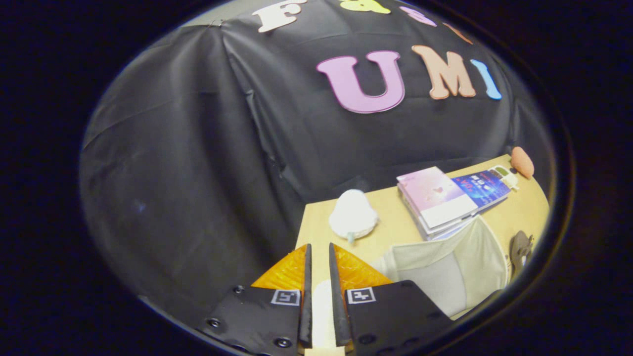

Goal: Open the storage box then place both shoes into the box .Put the left shoe in first, then the right shoe, with the right side of both shoes facing outward in a uniform manner.

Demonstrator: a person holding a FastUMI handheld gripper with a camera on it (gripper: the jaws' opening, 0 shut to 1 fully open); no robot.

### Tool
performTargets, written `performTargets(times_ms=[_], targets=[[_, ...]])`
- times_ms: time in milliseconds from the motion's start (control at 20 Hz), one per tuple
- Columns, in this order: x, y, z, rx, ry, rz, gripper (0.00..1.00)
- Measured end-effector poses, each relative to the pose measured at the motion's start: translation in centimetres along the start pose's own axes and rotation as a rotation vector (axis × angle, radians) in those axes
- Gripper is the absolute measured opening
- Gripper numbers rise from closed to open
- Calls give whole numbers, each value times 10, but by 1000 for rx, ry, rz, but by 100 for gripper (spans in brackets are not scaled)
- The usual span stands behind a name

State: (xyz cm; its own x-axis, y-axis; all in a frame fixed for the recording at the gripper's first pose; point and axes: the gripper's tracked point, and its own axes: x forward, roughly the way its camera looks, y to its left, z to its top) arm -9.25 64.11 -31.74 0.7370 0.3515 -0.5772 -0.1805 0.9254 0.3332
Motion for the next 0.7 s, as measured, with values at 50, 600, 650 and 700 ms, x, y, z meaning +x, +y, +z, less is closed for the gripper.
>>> performTargets(times_ms=[50, 600, 650, 700], targets=[[0, -14, 9, 13, -17, -17, 20], [-28, -227, 85, 87, -168, -272, 20], [-32, -245, 86, 90, -171, -290, 20], [-37, -262, 86, 89, -170, -309, 20]])
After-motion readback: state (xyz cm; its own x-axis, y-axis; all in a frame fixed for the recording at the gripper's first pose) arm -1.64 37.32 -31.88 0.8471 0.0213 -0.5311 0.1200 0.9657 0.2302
